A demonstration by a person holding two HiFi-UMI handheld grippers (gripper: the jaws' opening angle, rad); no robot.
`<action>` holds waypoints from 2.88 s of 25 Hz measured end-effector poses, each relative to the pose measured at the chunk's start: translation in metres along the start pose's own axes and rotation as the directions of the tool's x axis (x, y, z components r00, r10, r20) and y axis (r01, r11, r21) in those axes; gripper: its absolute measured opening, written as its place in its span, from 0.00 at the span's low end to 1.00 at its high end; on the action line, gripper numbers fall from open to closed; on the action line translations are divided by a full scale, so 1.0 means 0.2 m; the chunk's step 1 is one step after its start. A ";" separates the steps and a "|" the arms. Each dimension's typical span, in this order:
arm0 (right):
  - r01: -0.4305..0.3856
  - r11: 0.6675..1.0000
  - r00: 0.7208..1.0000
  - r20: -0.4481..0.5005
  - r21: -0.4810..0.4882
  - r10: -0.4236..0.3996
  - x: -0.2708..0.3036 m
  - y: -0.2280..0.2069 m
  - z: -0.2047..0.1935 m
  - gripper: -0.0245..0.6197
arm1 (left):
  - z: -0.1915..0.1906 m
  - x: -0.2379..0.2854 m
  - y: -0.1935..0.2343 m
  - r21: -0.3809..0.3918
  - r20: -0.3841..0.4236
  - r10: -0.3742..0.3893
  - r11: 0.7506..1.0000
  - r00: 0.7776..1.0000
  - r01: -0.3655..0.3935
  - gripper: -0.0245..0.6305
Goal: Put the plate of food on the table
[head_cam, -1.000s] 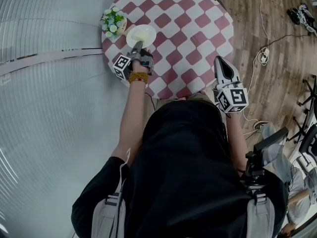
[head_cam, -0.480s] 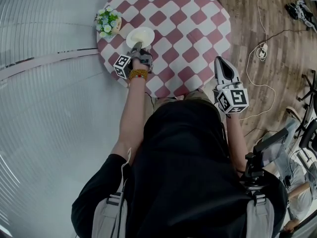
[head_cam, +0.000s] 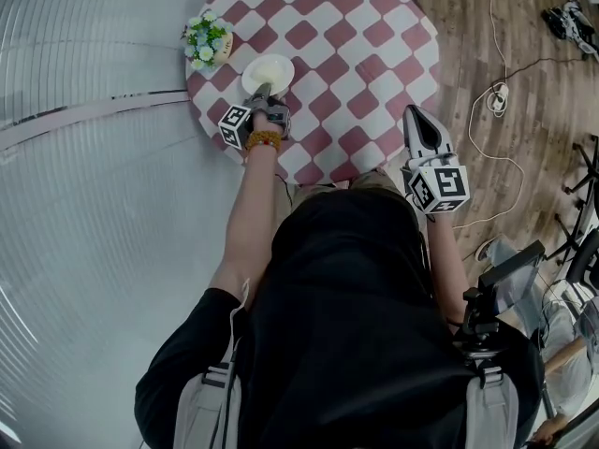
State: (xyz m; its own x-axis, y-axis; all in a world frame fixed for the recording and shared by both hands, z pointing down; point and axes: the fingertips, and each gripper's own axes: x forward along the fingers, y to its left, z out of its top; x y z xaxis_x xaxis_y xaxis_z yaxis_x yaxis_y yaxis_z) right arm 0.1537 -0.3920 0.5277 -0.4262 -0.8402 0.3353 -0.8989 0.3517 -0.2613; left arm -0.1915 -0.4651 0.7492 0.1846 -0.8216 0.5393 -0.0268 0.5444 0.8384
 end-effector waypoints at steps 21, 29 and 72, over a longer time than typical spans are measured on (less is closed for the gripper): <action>-0.034 0.999 0.999 0.007 -0.008 0.034 0.04 0.05 0.01 0.05 | 0.00 -0.06 0.12 0.065 -0.029 0.081 0.995 0.996 -0.079 0.07; -0.042 0.999 0.999 0.011 -0.006 0.042 0.04 0.06 0.02 0.05 | -0.04 -0.09 0.19 0.065 -0.051 0.115 0.992 0.992 -0.112 0.07; -0.044 0.999 0.999 0.020 0.006 0.044 0.02 0.04 0.01 0.05 | -0.09 -0.19 0.36 0.067 -0.131 0.173 0.984 0.976 -0.165 0.10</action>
State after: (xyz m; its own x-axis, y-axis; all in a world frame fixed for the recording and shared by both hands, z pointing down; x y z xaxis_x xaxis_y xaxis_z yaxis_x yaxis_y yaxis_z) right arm 0.1447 -0.3926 0.5253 -0.4630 -0.8321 0.3054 -0.8788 0.3859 -0.2808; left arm -0.1824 -0.3917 0.7873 0.3046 -0.6856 0.6612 -0.1231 0.6600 0.7411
